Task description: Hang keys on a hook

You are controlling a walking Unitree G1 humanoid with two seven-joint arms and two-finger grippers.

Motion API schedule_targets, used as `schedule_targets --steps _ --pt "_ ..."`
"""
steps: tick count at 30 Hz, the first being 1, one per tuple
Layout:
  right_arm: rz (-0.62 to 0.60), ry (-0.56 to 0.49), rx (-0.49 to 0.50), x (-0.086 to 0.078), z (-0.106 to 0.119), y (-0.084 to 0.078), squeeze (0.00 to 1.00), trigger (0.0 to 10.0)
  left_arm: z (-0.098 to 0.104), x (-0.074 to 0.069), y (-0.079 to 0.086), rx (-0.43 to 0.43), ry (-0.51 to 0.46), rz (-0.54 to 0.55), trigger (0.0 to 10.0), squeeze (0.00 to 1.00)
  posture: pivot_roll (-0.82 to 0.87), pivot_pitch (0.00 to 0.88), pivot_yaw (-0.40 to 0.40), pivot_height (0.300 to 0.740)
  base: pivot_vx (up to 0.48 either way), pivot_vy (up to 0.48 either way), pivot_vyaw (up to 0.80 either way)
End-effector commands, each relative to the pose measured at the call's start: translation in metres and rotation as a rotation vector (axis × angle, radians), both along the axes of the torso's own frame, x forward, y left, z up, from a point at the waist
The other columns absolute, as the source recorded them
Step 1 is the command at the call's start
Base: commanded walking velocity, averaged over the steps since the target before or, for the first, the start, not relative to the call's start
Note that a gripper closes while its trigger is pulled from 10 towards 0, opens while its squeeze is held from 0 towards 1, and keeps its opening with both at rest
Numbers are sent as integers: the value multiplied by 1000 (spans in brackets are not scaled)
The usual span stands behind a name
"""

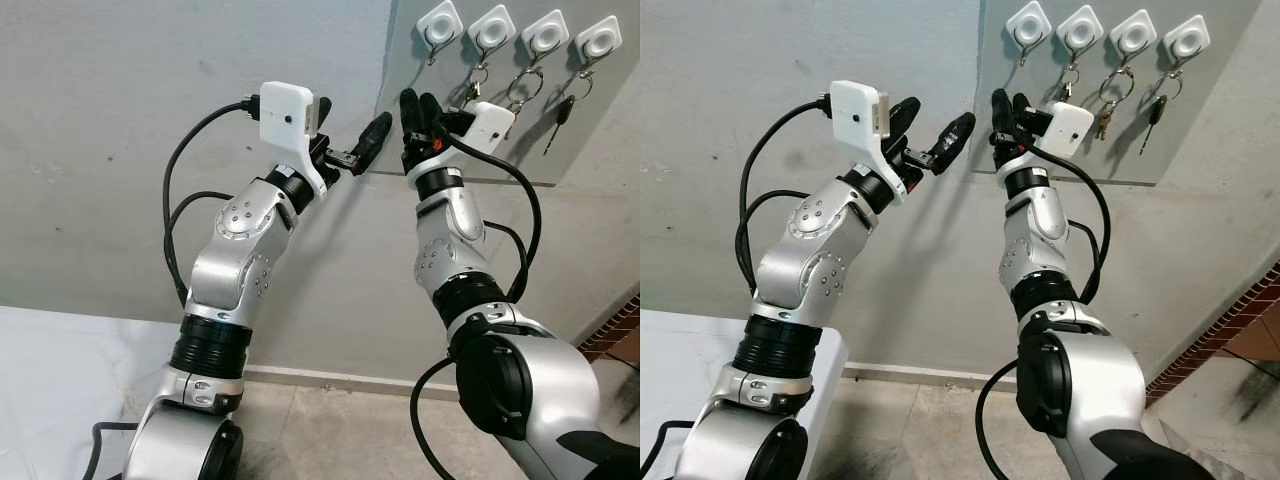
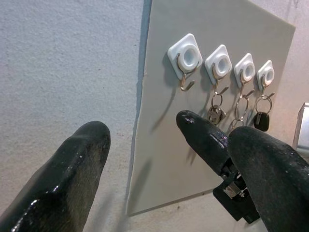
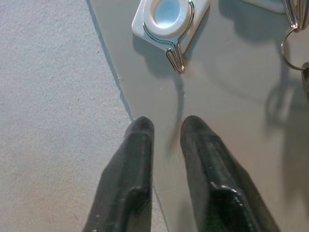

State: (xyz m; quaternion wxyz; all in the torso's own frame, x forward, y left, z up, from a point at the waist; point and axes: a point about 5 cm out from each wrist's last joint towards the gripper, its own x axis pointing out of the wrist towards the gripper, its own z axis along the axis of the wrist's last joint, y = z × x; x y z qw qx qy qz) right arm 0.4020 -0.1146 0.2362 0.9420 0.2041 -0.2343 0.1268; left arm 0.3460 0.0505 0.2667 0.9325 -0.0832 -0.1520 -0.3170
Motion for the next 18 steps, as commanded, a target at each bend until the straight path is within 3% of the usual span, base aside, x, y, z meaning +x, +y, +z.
schedule_targets --steps 1,6,7,8,9,10,18 --pt "-8 -61 5 0 17 0 0 0 5 0 1 -9 -12 8 10000 0 11 2 -19 715 0 0 0" --pt "-12 -56 6 0 12 -2 0 0 -2 1 3 0 2 18 10000 0 10 2 -18 715 0 0 0" --pt "-16 -51 5 -1 10 -3 0 1412 -6 1 3 9 9 23 10000 0 10 2 -18 715 0 0 0" --pt "-16 -51 5 -1 10 -3 0 1412 -6 1 3 9 9 23 10000 0 10 2 -18 715 0 0 0" --pt "-17 -38 -6 -1 6 -4 0 6667 -11 1 4 15 21 32 10000 0 10 2 -17 715 0 0 0" --pt "-19 -31 -6 -1 5 -5 0 10000 -13 2 4 20 24 40 10000 0 10 3 -18 715 0 0 0" --pt "-39 21 -52 -8 -25 -13 0 10000 -52 4 15 39 120 111 10000 0 8 0 -22 715 0 0 0"
